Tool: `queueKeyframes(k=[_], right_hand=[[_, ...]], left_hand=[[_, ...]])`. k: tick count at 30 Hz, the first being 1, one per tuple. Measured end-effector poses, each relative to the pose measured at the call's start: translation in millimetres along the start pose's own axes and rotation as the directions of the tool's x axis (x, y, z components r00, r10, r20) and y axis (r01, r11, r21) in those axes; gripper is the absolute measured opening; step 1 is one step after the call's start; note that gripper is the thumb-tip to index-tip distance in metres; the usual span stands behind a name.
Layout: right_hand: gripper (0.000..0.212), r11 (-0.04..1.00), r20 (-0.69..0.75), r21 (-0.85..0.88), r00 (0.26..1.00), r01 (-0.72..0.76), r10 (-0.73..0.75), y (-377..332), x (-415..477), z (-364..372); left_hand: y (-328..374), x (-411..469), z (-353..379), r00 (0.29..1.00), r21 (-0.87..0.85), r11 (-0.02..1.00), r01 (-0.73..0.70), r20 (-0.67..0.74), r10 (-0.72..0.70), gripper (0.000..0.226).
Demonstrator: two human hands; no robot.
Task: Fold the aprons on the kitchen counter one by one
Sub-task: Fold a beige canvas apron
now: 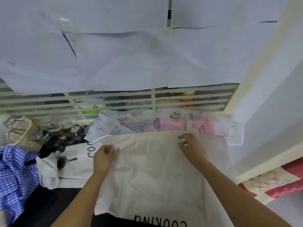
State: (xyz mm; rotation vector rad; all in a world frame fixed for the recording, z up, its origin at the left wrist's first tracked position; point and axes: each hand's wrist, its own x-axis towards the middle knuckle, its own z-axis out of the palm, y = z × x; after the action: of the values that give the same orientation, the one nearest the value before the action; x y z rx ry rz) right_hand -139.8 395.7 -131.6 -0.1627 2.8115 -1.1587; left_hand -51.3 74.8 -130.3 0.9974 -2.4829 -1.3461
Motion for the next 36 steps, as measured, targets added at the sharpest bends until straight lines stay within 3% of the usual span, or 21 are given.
queueKeyframes(k=[3, 6, 9, 12, 16, 20, 22, 25, 29, 31, 33, 35, 36], right_hand=[[0.018, 0.992, 0.178, -0.025, 0.977, 0.123, -0.117, -24.7, -38.2, 15.0], [0.022, 0.958, 0.43, -0.07, 0.875, 0.278, -0.222, -36.6, -83.0, 33.5], [0.038, 0.884, 0.473, -0.166, 0.821, 0.438, -0.318, -30.3, -119.9, 55.2], [0.059, 0.864, 0.545, -0.172, 0.777, 0.473, -0.316, -26.7, -149.6, 69.5], [0.072, 0.816, 0.61, -0.252, 0.74, 0.52, -0.283, -27.2, -183.9, 79.0], [0.056, 0.81, 0.538, -0.322, 0.799, 0.49, -0.27, -17.4, -214.2, 94.9], [0.06, 0.796, 0.485, -0.385, 0.836, 0.467, -0.256, -12.6, -223.9, 101.3], [0.064, 0.752, 0.371, -0.53, 0.905, 0.391, -0.209, -13.7, -230.9, 100.8], [0.03, 0.769, 0.4, -0.554, 0.912, 0.319, -0.09, -7.2, -229.1, 93.1], [0.029, 0.786, 0.445, -0.535, 0.894, 0.31, -0.05, -1.9, -227.9, 89.5], [0.032, 0.779, 0.493, -0.536, 0.87, 0.325, -0.024, -2.3, -227.6, 83.8], [0.035, 0.771, 0.549, -0.526, 0.835, 0.36, -0.015, -5.8, -227.5, 75.8], [0.036, 0.766, 0.561, -0.526, 0.828, 0.37, -0.015, -6.8, -227.9, 72.4]], left_hand=[[-12.3, -21.5, -23.7, 0.997, 0.019, 0.997, -0.076, 0.019, 0.076, 0.016], [-34.0, -47.4, -43.6, 0.997, 0.074, 0.996, -0.048, 0.063, 0.043, 0.034], [-58.0, -77.3, -55.6, 1.0, 0.055, 0.998, 0.01, -0.011, -0.009, 0.053], [-82.7, -100.8, -64.3, 0.995, 0.004, 0.996, 0.092, -0.037, -0.092, 0.052], [-110.9, -116.2, -67.3, 0.976, 0.096, 0.983, 0.155, 0.142, -0.167, 0.03], [-122.5, -129.3, -71.8, 0.977, 0.022, 0.995, 0.094, 0.191, -0.096, 0.034], [-121.3, -132.0, -75.0, 0.971, -0.066, 0.99, 0.128, 0.212, -0.111, 0.032], [-113.7, -134.0, -85.3, 0.928, -0.204, 0.947, 0.248, 0.33, -0.172, 0.024], [-106.7, -124.7, -108.0, 0.839, -0.301, 0.863, 0.405, 0.497, -0.221, 0.022], [-107.4, -118.9, -119.9, 0.848, -0.271, 0.892, 0.362, 0.492, -0.195, 0.025], [-112.0, -116.2, -134.4, 0.889, -0.07, 0.986, 0.15, 0.445, -0.103, 0.03], [-118.4, -115.5, -148.7, 0.919, 0.166, 0.981, -0.102, 0.392, 0.029, 0.035], [-122.7, -116.1, -154.3, 0.921, 0.225, 0.963, -0.15, 0.385, 0.054, 0.036]])
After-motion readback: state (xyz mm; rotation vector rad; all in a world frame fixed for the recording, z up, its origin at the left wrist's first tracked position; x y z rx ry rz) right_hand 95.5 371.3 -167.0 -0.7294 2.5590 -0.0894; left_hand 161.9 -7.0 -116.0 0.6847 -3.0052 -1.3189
